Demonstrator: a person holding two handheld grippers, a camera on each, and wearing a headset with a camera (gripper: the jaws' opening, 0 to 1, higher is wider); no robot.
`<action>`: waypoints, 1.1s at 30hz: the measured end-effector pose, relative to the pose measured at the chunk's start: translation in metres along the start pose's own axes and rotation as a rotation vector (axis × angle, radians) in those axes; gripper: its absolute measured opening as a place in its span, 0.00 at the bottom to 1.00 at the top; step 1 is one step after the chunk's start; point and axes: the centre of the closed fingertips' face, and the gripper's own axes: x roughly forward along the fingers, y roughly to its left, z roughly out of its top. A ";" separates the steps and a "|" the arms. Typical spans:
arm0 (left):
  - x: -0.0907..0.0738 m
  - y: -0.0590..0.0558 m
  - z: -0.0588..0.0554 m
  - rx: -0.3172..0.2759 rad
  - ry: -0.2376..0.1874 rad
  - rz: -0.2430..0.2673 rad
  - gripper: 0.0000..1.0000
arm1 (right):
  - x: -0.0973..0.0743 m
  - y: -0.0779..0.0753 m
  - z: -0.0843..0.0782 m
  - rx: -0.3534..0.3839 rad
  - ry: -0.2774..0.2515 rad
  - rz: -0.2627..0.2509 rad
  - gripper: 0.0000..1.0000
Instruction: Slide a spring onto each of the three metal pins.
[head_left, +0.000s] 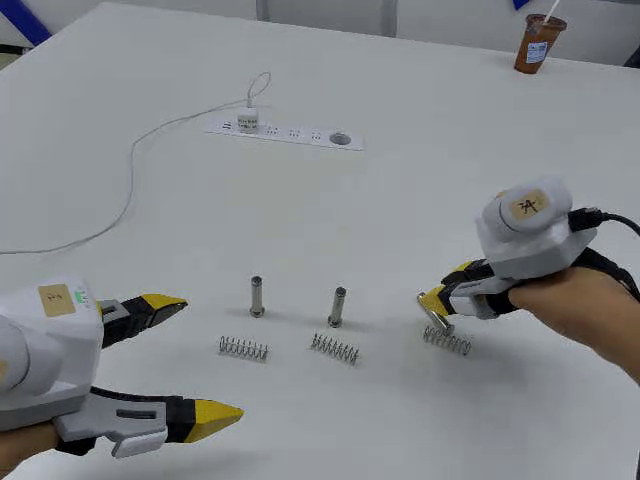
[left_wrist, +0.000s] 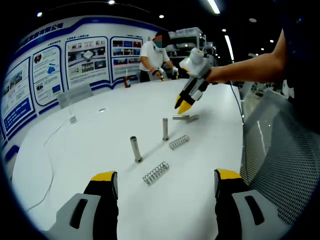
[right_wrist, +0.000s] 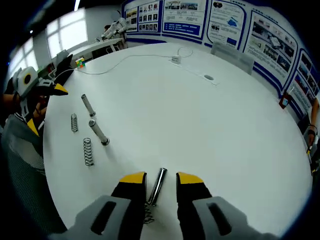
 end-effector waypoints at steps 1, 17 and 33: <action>0.000 0.000 0.000 0.000 0.000 0.000 0.81 | 0.002 0.000 -0.002 0.008 0.010 -0.001 0.24; 0.000 0.000 -0.004 -0.010 0.002 -0.002 0.79 | 0.020 -0.002 -0.012 0.097 0.078 -0.011 0.17; 0.001 0.000 -0.005 -0.015 0.003 -0.003 0.78 | 0.022 0.000 -0.014 0.111 0.106 -0.014 0.14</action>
